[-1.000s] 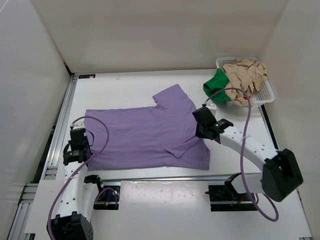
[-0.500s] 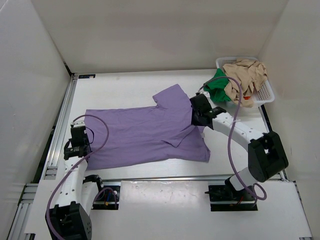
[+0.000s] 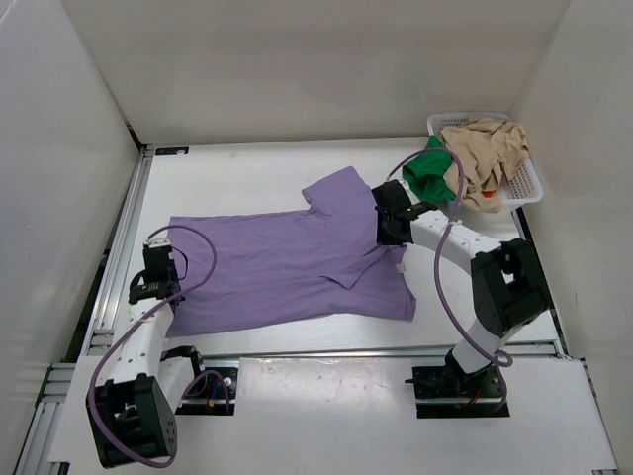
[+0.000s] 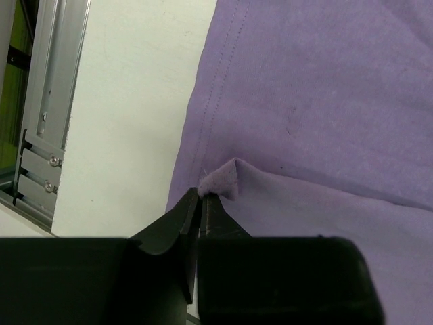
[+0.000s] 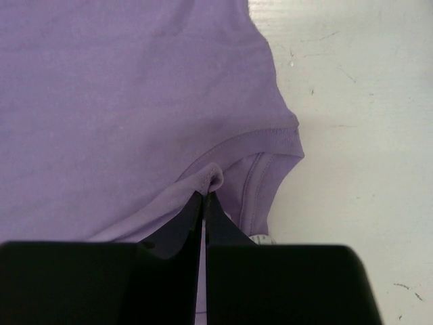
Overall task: Fold and stack the t-shirts
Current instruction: Fold the flattened tshirt in 1/3 of the way
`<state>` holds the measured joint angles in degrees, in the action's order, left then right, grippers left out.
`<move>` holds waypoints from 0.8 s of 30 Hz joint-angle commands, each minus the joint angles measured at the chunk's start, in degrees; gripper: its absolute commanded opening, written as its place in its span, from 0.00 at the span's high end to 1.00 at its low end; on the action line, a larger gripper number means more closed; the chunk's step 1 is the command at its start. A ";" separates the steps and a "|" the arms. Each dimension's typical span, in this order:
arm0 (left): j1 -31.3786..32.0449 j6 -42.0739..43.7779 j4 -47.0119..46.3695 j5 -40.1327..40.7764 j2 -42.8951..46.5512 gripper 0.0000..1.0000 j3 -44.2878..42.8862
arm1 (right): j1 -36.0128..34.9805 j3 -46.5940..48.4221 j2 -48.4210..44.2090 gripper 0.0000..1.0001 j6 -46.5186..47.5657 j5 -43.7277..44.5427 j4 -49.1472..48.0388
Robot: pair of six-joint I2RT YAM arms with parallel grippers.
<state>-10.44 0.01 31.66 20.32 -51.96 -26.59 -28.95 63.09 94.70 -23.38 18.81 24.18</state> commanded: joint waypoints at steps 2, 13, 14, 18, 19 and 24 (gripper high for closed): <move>-0.46 -0.01 -2.04 1.38 -0.76 0.82 -1.45 | 0.91 4.66 1.72 1.00 0.17 0.09 1.92; -4.76 -0.01 -2.75 11.07 -10.27 0.14 -9.53 | 2.14 14.07 5.78 0.27 -1.50 2.81 11.40; -5.46 -0.01 -2.22 10.28 -8.96 0.08 -10.23 | 2.66 14.08 3.33 0.25 -1.50 2.03 12.02; -6.97 -0.01 6.98 0.29 -4.37 0.00 -11.64 | 4.69 6.63 -5.12 0.21 -2.02 -4.55 15.44; -6.97 -0.01 9.71 -1.58 -3.68 0.00 -11.64 | 6.17 4.69 -8.09 0.19 -2.55 -6.31 16.15; -6.97 -0.01 16.06 -4.94 -5.07 0.00 -5.51 | 6.98 -7.79 -13.92 0.18 -3.61 -14.94 18.79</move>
<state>-17.15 0.10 40.49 19.79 -56.05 -35.90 -21.80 60.16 81.41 -26.06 10.72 38.35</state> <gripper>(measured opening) 0.997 0.819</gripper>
